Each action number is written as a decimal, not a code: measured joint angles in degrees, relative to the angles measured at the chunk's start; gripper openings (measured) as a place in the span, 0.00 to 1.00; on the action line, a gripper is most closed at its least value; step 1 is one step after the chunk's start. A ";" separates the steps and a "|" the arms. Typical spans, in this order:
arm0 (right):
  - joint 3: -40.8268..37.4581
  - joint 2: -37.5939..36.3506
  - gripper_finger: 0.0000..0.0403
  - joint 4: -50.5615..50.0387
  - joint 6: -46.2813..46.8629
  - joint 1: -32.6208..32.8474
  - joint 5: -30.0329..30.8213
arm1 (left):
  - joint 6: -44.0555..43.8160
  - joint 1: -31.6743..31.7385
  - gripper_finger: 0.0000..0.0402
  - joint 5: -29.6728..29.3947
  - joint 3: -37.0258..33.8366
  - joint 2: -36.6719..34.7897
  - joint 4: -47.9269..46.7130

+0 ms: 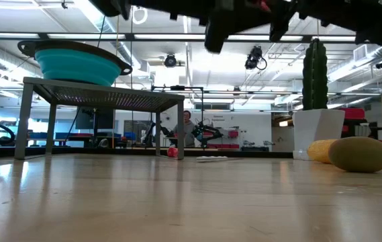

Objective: Pick & Place Fruit
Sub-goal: Put the right orange pear into the blue strainer bowl, then put the yellow mango into the blue strainer bowl

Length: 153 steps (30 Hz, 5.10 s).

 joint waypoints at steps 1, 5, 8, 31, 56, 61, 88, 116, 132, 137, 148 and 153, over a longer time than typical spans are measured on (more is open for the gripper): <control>-0.08 -0.25 0.64 -1.02 -0.32 0.02 0.17 | 0.06 -0.19 0.36 -0.01 -0.02 -0.01 0.26; -0.20 -2.79 0.64 -4.08 -1.04 0.07 0.62 | 1.95 -1.13 0.34 -2.67 0.36 -0.71 2.05; -0.25 -4.46 0.64 -9.75 -1.25 0.07 1.36 | 2.22 -1.97 0.35 -6.90 0.21 -0.71 2.13; -0.32 -6.93 0.64 -24.90 -1.25 0.09 2.96 | -22.71 -3.38 0.34 -48.18 -16.88 -26.01 -2.78; -0.32 -6.87 0.64 -26.14 -1.25 0.09 3.99 | -43.73 -0.80 0.41 -60.69 -41.38 -53.36 4.65; -0.33 -6.87 0.64 -26.27 -1.25 0.09 3.99 | -44.55 -0.80 0.51 -67.23 -41.38 -53.36 4.63; -0.36 -9.27 0.64 -62.31 12.97 -2.19 41.03 | -45.85 1.90 0.61 -19.46 -41.32 -52.05 13.04; -1.20 -9.34 0.63 -89.40 20.63 -17.38 37.90 | -47.14 2.68 0.61 -14.01 -41.30 -52.07 15.06; -6.92 -9.31 0.69 -81.44 19.18 -19.65 35.95 | -47.11 2.68 0.61 -14.03 -41.30 -52.07 15.04; -6.92 -9.31 0.69 -81.42 19.36 -20.06 34.83 | -47.12 2.68 0.61 -14.03 -41.30 -52.07 15.04; -6.90 -9.34 0.67 -81.03 19.38 -20.06 32.73 | -47.12 2.68 0.61 -14.03 -41.30 -52.07 15.03; -6.90 -9.34 0.64 -80.86 19.37 -20.06 32.31 | -47.10 2.68 0.61 -14.05 -41.30 -52.07 15.04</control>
